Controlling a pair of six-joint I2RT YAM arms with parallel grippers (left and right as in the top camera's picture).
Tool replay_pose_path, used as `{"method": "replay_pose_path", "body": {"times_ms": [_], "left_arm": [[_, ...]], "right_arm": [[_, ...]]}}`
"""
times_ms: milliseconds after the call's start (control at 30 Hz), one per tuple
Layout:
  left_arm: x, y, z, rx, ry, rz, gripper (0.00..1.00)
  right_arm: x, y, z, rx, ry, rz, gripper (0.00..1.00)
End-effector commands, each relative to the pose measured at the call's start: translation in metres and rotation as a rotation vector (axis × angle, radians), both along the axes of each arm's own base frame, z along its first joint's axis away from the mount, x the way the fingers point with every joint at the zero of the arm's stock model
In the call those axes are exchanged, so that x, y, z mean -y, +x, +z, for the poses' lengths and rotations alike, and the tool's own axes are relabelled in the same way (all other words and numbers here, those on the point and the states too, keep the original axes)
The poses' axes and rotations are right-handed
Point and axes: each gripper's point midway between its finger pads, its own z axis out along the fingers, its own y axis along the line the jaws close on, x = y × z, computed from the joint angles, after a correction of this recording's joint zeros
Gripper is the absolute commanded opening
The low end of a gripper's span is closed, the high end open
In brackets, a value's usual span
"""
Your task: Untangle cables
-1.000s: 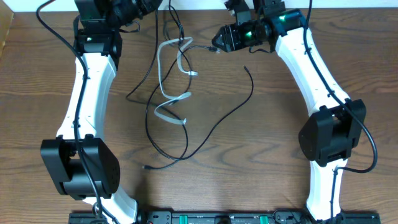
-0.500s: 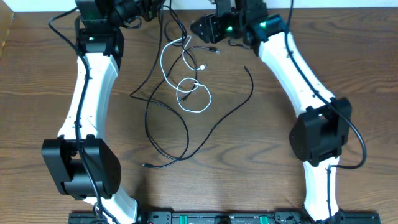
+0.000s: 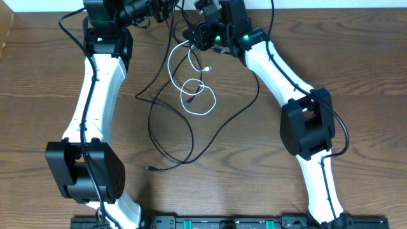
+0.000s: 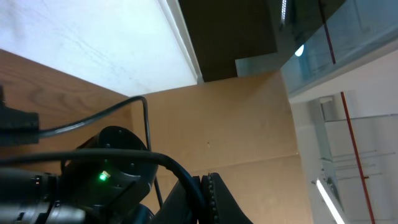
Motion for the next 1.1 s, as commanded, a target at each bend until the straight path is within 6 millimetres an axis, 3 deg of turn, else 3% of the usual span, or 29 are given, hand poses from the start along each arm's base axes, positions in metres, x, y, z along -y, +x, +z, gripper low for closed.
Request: {"method": "replay_pose_path", "body": {"times_ms": [0, 67, 167, 300, 467, 567, 600, 667, 800, 967, 1067], "left_arm": [[0.002, -0.011, 0.02, 0.129, 0.044, -0.016, 0.07], [-0.003, -0.008, 0.013, 0.196, 0.107, 0.004, 0.07], [-0.013, 0.002, -0.007, 0.192, 0.186, 0.055, 0.07], [-0.04, 0.021, -0.054, 0.121, 0.371, 0.2, 0.08], [-0.09, 0.031, -0.126, 0.006, 0.781, 0.401, 0.07], [-0.107, 0.023, -0.153, -0.018, 0.987, 0.411, 0.08], [-0.105, 0.02, -0.158, -0.009, 1.027, 0.383, 0.08], [-0.099, 0.01, -0.168, 0.018, 1.097, 0.303, 0.17], [-0.078, -0.005, -0.177, 0.141, 1.207, 0.133, 0.68], [-0.072, -0.009, -0.179, 0.165, 1.201, 0.084, 0.78], [-0.041, -0.023, -0.169, 0.36, 1.12, -0.091, 0.78]], "right_arm": [[0.012, 0.011, 0.002, -0.025, 0.008, -0.064, 0.09], [0.033, 0.017, 0.012, -0.054, 0.015, -0.109, 0.01], [0.063, 0.013, 0.023, -0.117, -0.005, -0.156, 0.01], [0.101, -0.004, 0.034, -0.226, -0.052, -0.208, 0.01], [0.14, -0.033, 0.026, -0.399, -0.123, -0.265, 0.01], [0.153, -0.047, 0.015, -0.47, -0.168, -0.264, 0.01], [0.156, -0.051, 0.012, -0.483, -0.183, -0.259, 0.01], [0.159, -0.055, 0.009, -0.497, -0.2, -0.251, 0.01], [0.163, -0.06, 0.004, -0.518, -0.222, -0.257, 0.01], [0.167, -0.061, 0.003, -0.531, -0.225, -0.263, 0.01], [0.174, -0.061, 0.0, -0.542, -0.24, -0.28, 0.01]]}}
